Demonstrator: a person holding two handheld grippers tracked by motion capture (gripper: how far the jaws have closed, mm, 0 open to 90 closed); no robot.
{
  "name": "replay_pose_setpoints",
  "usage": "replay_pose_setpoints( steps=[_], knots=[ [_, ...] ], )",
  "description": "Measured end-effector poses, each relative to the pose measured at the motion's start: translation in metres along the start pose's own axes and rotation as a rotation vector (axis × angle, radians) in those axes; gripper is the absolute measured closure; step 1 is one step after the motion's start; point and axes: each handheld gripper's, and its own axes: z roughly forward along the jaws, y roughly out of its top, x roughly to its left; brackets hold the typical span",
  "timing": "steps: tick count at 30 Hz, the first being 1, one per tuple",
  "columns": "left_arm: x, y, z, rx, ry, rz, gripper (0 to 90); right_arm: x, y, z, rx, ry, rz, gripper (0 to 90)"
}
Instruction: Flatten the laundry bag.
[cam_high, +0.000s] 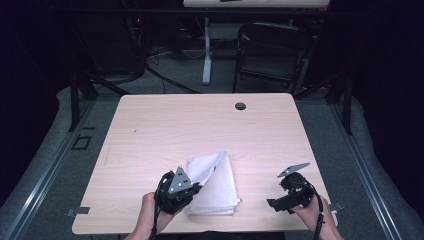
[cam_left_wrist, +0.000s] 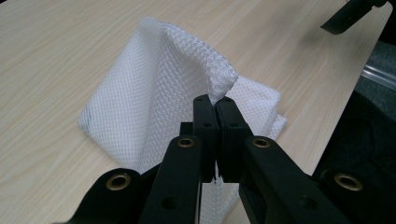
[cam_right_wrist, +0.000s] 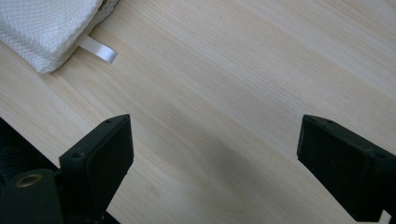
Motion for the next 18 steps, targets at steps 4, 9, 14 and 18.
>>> replay_pose_setpoints(
  steps=[4,9,14,18],
  knots=[
    [0.003,-0.002,-0.004,0.000,-0.002,-0.010,88.4,0.000,0.001,-0.001,-0.012,-0.004,0.006,11.5],
    [0.009,-0.009,-0.014,0.000,0.028,-0.022,88.4,0.003,0.004,-0.002,-0.017,0.007,0.005,13.7],
    [0.014,-0.014,-0.020,-0.020,0.051,-0.046,88.4,0.009,0.009,-0.002,-0.042,0.017,-0.002,14.9],
    [0.018,-0.019,-0.026,-0.016,0.064,-0.058,88.6,0.018,0.019,0.001,-0.040,0.030,-0.041,18.4]
  ],
)
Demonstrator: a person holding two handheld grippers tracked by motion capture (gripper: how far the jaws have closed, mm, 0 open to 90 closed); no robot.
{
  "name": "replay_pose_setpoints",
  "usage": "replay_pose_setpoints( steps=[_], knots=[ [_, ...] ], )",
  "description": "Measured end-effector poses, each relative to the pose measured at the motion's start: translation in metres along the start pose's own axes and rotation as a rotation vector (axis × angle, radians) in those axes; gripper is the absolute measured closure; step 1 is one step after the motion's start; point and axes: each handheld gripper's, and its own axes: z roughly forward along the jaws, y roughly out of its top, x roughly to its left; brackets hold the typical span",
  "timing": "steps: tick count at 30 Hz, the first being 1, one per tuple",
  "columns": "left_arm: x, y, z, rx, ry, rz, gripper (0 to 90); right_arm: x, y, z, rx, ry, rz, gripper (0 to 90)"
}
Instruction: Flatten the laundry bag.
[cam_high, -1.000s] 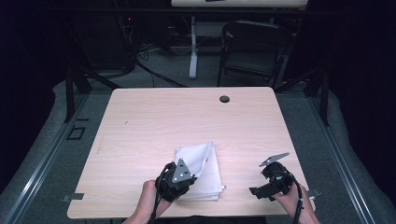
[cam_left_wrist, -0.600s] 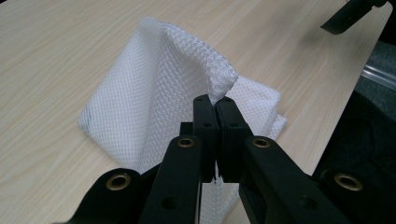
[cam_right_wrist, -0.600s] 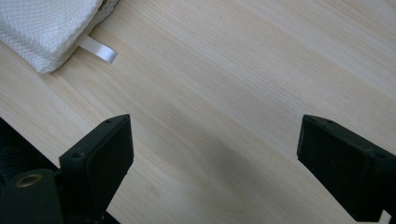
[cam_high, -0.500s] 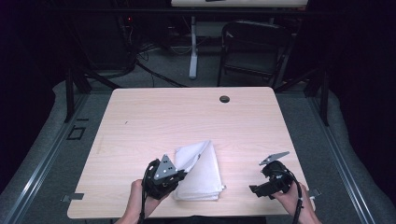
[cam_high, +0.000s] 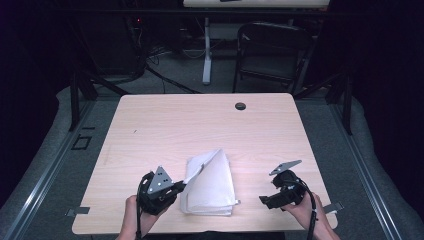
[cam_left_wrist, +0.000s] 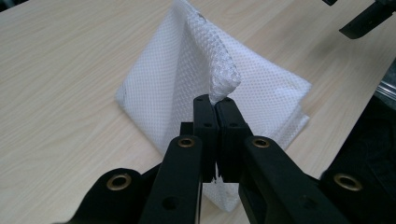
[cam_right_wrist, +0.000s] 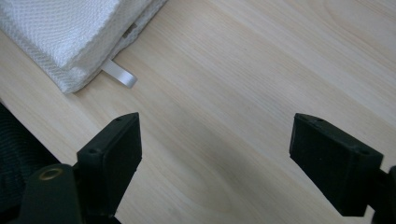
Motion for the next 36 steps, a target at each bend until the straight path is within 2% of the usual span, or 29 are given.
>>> replay_pose_setpoints(
  steps=[3,5,7,12,13,14,15,18,22,24,25,27,36],
  knots=[
    [0.004,-0.003,-0.004,-0.001,0.012,-0.016,88.6,0.003,0.005,0.003,0.001,0.008,-0.017,19.6],
    [0.009,-0.006,-0.006,-0.001,0.025,-0.042,88.6,0.007,0.014,0.008,0.001,0.004,-0.037,21.7],
    [0.010,-0.007,-0.007,0.001,0.029,-0.045,88.6,0.010,0.019,0.011,0.000,0.006,-0.057,23.3],
    [0.017,-0.011,-0.010,0.000,0.046,-0.077,88.6,0.014,0.031,0.018,-0.006,0.021,-0.075,29.4],
    [0.019,-0.012,-0.010,0.002,0.050,-0.094,88.6,0.016,0.037,0.021,-0.003,0.025,-0.084,44.3],
    [0.019,-0.012,-0.010,0.002,0.050,-0.094,88.6,0.017,0.040,0.024,-0.006,0.029,-0.085,48.7],
    [0.021,-0.014,-0.010,0.003,0.059,-0.102,88.7,0.018,0.042,0.026,-0.015,0.031,-0.089,57.9],
    [0.023,-0.015,-0.010,0.008,0.071,-0.103,88.6,0.021,0.051,0.038,-0.024,0.048,-0.092,70.1],
    [0.026,-0.016,-0.011,0.011,0.078,-0.106,88.6,0.024,0.061,0.050,-0.011,0.064,-0.106,81.1],
    [0.029,-0.017,-0.012,0.013,0.081,-0.114,88.6,0.025,0.063,0.053,-0.018,0.072,-0.107,83.2],
    [0.031,-0.018,-0.013,0.012,0.090,-0.124,88.6,0.028,0.070,0.059,-0.028,0.077,-0.114,90.0],
    [0.034,-0.020,-0.015,0.012,0.097,-0.132,88.6,0.029,0.074,0.063,-0.033,0.079,-0.127,90.0],
    [0.041,-0.024,-0.018,0.018,0.123,-0.157,88.6,0.038,0.088,0.090,-0.030,0.121,-0.110,90.0]
  ],
)
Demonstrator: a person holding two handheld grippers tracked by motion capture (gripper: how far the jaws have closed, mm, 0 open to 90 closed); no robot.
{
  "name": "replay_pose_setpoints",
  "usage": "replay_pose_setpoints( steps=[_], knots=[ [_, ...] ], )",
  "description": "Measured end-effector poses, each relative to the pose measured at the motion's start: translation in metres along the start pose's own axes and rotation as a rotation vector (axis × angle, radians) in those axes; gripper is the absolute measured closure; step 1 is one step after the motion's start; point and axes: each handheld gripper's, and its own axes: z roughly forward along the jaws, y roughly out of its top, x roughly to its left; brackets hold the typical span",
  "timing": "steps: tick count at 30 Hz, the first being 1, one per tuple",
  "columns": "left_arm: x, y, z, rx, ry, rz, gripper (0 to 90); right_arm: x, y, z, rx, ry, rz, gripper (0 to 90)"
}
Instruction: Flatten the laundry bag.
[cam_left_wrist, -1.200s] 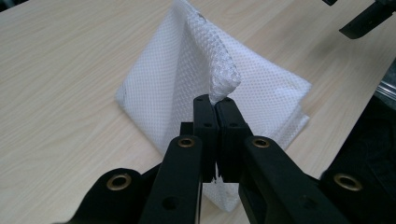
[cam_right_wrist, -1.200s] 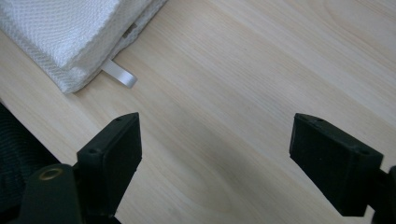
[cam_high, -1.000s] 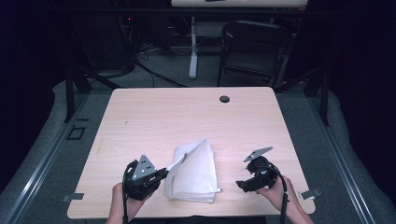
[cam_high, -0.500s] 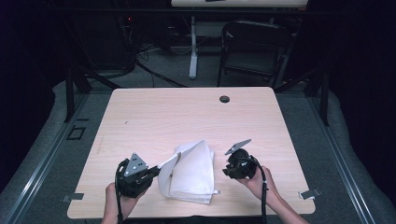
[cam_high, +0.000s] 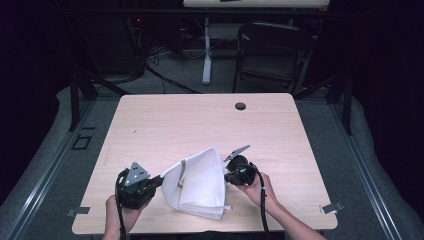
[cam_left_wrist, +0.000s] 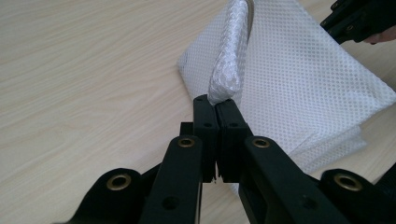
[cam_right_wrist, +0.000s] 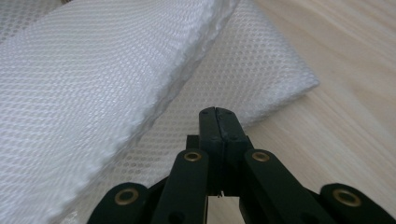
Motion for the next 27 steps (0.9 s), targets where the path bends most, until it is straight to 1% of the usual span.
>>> replay_pose_setpoints(
  steps=[1,2,3,4,5,6,7,8,9,10,11,12,13,15,17,20,23,24,27],
  knots=[
    [0.001,0.000,0.000,0.000,0.003,-0.003,88.5,0.000,0.001,0.004,0.003,0.006,0.000,90.0],
    [0.002,-0.001,0.000,0.000,0.007,-0.009,88.5,0.000,0.001,0.007,0.019,0.014,0.000,90.0],
    [0.003,-0.001,-0.001,0.003,0.013,-0.004,88.5,-0.001,0.001,0.011,0.022,0.027,0.008,90.0],
    [0.004,-0.002,-0.001,0.001,0.018,-0.011,88.5,-0.001,0.001,0.013,0.029,0.019,0.008,90.0],
    [0.006,-0.002,-0.001,0.005,0.019,-0.014,88.5,-0.002,0.000,0.013,0.029,0.024,0.014,90.0],
    [0.007,-0.003,-0.001,0.006,0.024,-0.020,88.5,-0.002,-0.001,0.014,0.024,0.031,0.032,90.0],
    [0.007,-0.003,-0.001,0.006,0.024,-0.020,88.5,-0.003,-0.001,0.014,0.026,0.035,0.027,90.0],
    [0.011,-0.003,0.000,0.016,0.029,-0.022,88.5,-0.003,-0.002,0.015,0.008,0.044,0.043,90.0],
    [0.011,-0.003,0.000,0.016,0.029,-0.022,88.5,-0.003,-0.002,0.015,0.013,0.049,0.049,90.0],
    [0.012,-0.004,0.000,0.018,0.034,-0.028,88.5,-0.004,-0.002,0.015,0.017,0.044,0.037,90.0],
    [0.013,-0.004,0.000,0.026,0.038,-0.022,88.5,-0.004,-0.002,0.015,0.017,0.044,0.037,90.0],
    [0.013,-0.005,0.000,0.022,0.040,-0.028,88.5,-0.003,-0.002,0.015,0.010,0.042,0.043,90.0],
    [0.014,-0.005,0.000,0.027,0.045,-0.022,88.5,-0.003,-0.002,0.015,0.014,0.042,0.039,90.0],
    [0.015,-0.005,0.000,0.030,0.047,-0.024,88.5,-0.003,-0.002,0.015,0.018,0.042,0.034,90.0],
    [0.016,-0.005,0.001,0.026,0.055,-0.018,88.5,-0.004,-0.003,0.015,0.015,0.040,0.031,90.0],
    [0.017,-0.005,0.001,0.031,0.059,-0.016,88.5,-0.004,-0.003,0.015,0.018,0.044,0.035,90.0],
    [0.020,-0.007,0.002,0.033,0.064,-0.027,88.5,-0.004,-0.003,0.014,0.022,0.040,0.032,90.0],
    [0.020,-0.007,0.002,0.034,0.067,-0.032,88.5,-0.004,-0.004,0.014,0.021,0.038,0.038,90.0],
    [0.020,-0.007,0.002,0.034,0.070,-0.030,88.4,-0.004,-0.004,0.014,0.019,0.045,0.040,90.0]
  ],
)
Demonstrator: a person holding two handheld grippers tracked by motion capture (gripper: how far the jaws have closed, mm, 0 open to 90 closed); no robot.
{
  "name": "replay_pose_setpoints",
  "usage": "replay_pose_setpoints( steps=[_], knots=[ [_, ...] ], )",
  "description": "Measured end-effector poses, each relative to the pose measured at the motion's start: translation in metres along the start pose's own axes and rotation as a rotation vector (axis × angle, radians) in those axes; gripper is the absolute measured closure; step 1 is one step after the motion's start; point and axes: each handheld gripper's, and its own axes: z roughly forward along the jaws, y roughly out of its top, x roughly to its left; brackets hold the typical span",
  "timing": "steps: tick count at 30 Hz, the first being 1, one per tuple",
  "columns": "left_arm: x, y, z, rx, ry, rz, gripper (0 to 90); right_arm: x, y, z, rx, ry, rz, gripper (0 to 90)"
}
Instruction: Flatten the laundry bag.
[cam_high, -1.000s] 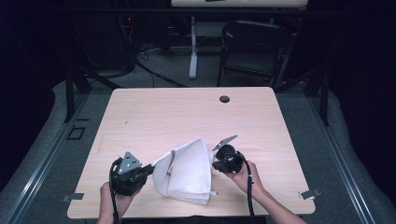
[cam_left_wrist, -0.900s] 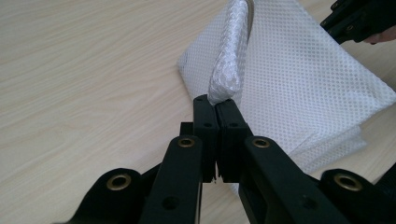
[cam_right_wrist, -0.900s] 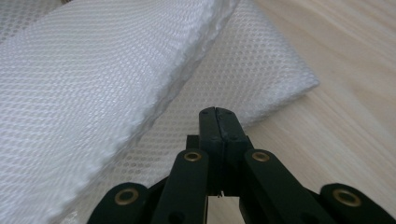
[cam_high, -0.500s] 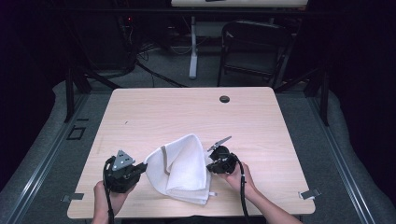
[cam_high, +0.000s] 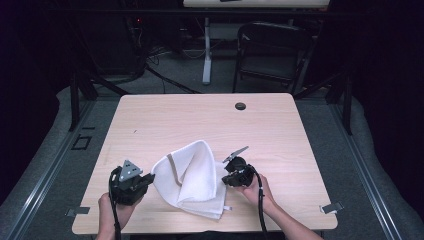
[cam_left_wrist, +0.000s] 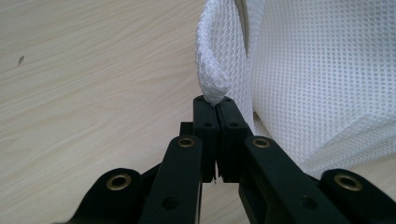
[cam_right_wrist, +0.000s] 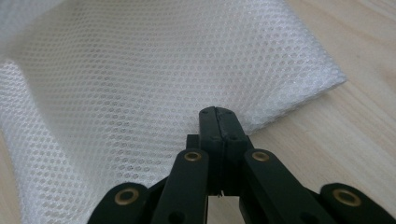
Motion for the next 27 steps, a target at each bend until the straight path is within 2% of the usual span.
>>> replay_pose_setpoints(
  steps=[2,6,11,12,14,20,21,24,25,26,27],
  knots=[
    [0.000,0.000,0.000,0.000,-0.002,0.002,88.4,-0.001,-0.001,-0.001,0.013,-0.005,-0.009,90.0],
    [0.002,0.000,0.002,0.010,-0.002,0.001,88.4,-0.002,-0.001,-0.001,0.011,0.006,0.003,90.0],
    [0.002,-0.001,0.003,0.025,-0.003,0.007,88.4,-0.004,-0.001,-0.003,0.031,-0.009,-0.010,90.0],
    [0.001,-0.001,0.004,0.026,-0.006,0.010,88.4,-0.004,-0.001,-0.004,0.034,-0.009,0.005,90.0],
    [0.001,-0.001,0.004,0.032,-0.007,0.017,88.4,-0.006,-0.002,-0.005,0.040,-0.011,-0.006,90.0],
    [-0.004,-0.002,0.007,0.051,-0.010,0.042,88.4,-0.011,-0.005,-0.008,0.044,-0.019,0.019,90.0],
    [-0.004,-0.003,0.009,0.067,-0.014,0.050,88.4,-0.013,-0.006,-0.010,0.055,-0.026,0.024,90.0],
    [-0.004,-0.004,0.013,0.092,-0.024,0.054,88.4,-0.017,-0.007,-0.011,0.045,-0.028,0.043,90.0],
    [-0.004,-0.004,0.013,0.092,-0.024,0.054,88.3,-0.020,-0.007,-0.013,0.065,-0.032,0.029,90.0],
    [-0.004,-0.004,0.014,0.107,-0.034,0.061,88.3,-0.020,-0.008,-0.012,0.041,-0.030,0.053,90.0],
    [-0.005,-0.004,0.015,0.112,-0.036,0.062,88.3,-0.020,-0.008,-0.012,0.041,-0.030,0.053,90.0]
  ],
)
